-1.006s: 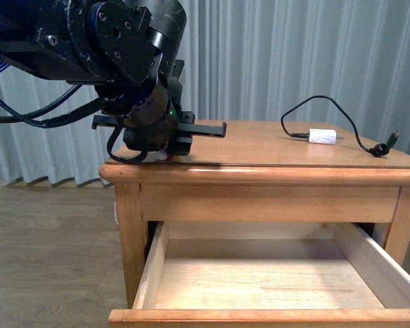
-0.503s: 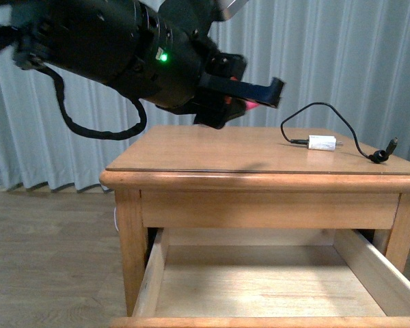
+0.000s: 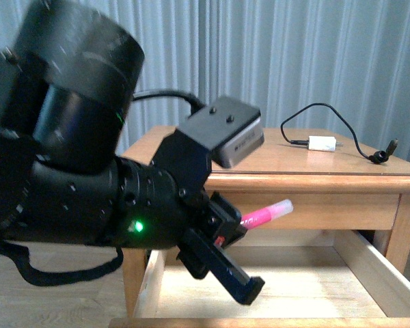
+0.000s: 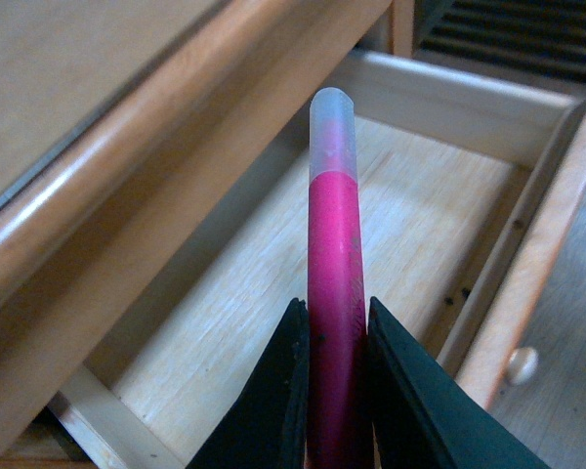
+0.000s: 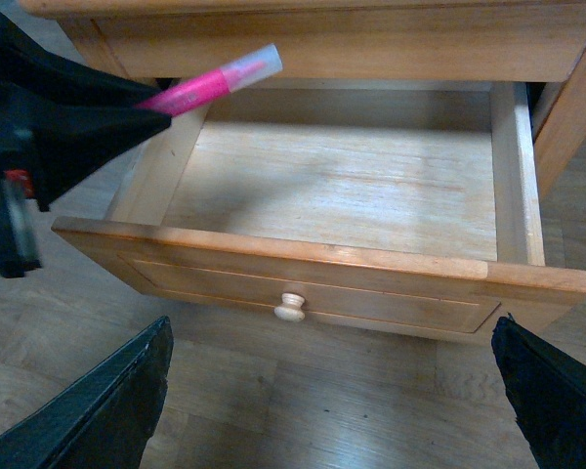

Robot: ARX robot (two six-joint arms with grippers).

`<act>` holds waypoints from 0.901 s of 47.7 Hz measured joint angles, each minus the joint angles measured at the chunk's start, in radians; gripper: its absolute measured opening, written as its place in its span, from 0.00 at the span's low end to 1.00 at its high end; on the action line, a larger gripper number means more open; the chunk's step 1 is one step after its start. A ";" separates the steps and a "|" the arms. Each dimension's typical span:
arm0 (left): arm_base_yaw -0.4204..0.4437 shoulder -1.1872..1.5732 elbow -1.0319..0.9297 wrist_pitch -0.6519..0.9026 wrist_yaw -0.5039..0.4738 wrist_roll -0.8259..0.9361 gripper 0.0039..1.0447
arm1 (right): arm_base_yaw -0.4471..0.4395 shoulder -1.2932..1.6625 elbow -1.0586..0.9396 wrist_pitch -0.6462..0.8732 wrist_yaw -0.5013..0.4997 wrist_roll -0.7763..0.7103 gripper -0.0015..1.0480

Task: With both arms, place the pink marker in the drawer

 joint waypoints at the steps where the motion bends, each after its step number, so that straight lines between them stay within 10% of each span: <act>1: 0.000 0.018 0.000 0.011 -0.004 0.000 0.14 | 0.000 0.000 0.000 0.000 0.000 0.000 0.92; 29: -0.018 0.358 0.167 0.117 -0.179 -0.024 0.14 | 0.000 0.000 0.000 0.000 0.000 0.000 0.92; 43: -0.029 0.291 0.114 0.148 -0.260 -0.133 0.62 | 0.000 0.000 0.000 0.000 0.000 0.000 0.92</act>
